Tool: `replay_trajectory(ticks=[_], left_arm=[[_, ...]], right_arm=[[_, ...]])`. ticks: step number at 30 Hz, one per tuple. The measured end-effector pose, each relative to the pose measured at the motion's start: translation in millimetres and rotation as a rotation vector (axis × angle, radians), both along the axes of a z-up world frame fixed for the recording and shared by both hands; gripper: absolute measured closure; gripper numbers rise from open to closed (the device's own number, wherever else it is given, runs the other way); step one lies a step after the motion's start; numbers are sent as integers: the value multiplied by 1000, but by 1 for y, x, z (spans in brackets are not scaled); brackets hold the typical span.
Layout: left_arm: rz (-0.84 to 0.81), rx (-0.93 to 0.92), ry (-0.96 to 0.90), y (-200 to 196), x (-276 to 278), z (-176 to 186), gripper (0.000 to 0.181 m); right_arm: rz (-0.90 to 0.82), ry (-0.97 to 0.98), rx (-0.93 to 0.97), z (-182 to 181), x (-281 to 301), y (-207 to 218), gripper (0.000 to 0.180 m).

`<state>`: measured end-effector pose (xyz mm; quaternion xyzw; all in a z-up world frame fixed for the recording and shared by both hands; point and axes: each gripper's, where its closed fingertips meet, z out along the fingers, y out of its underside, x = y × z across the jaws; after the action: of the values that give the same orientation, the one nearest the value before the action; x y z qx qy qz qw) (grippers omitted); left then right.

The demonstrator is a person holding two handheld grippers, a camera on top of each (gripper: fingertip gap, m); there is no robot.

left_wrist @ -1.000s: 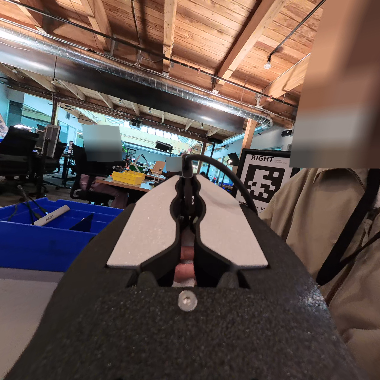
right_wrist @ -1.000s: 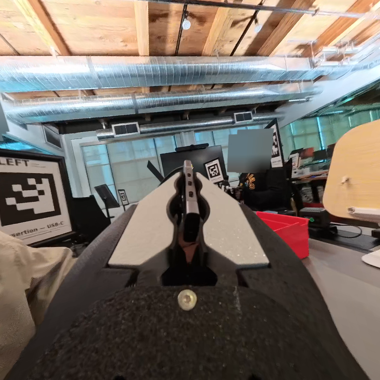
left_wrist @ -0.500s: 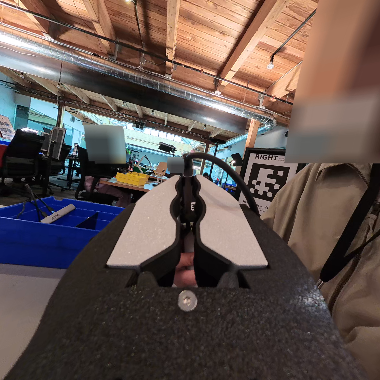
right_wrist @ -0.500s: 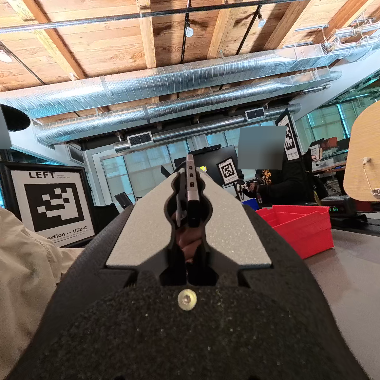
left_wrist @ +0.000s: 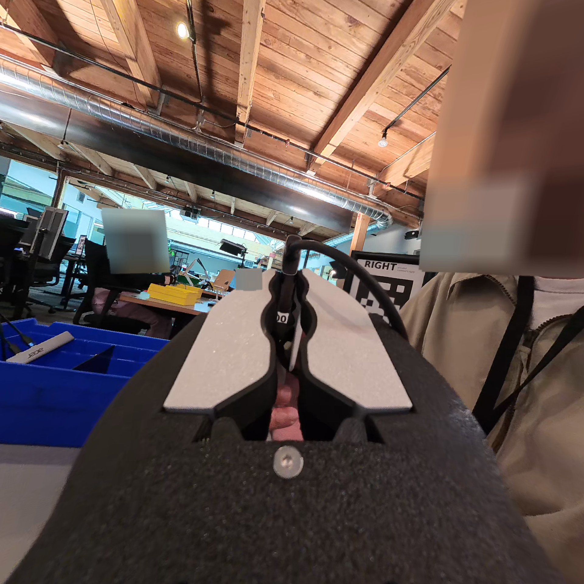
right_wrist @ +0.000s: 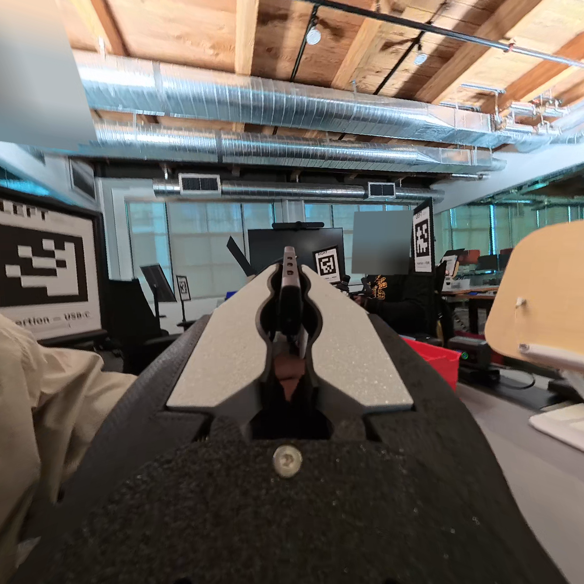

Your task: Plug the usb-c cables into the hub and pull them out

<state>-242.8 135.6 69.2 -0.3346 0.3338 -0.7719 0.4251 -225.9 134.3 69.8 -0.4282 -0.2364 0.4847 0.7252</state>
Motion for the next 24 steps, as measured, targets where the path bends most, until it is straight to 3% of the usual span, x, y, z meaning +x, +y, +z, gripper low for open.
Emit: replay_trajectory(ticks=[6,7,9,12,16,19,22,24], left_arm=[[43,-37,10,2,-2,-9,179],[76,-33,42,7,-1,-16,176],[165,-56,94,22,-4,-27,153],[269,-42,223,42,-7,-45,151],[551,0,437,67,-21,-65,150],[801,38,706,85,-51,-91,150],[942,56,905,70,-89,-112,149],[998,0,967,48,-108,-125,148]], right_arm=[[25,-41,22,6,-3,1,171],[7,-43,40,8,0,2,171],[10,-23,46,16,12,2,171],[-72,-112,113,23,30,6,171],[-355,-360,293,32,55,26,170],[-563,-607,443,30,58,60,171],[-610,-849,578,-1,32,105,171],[-571,-899,603,-34,8,137,171]])
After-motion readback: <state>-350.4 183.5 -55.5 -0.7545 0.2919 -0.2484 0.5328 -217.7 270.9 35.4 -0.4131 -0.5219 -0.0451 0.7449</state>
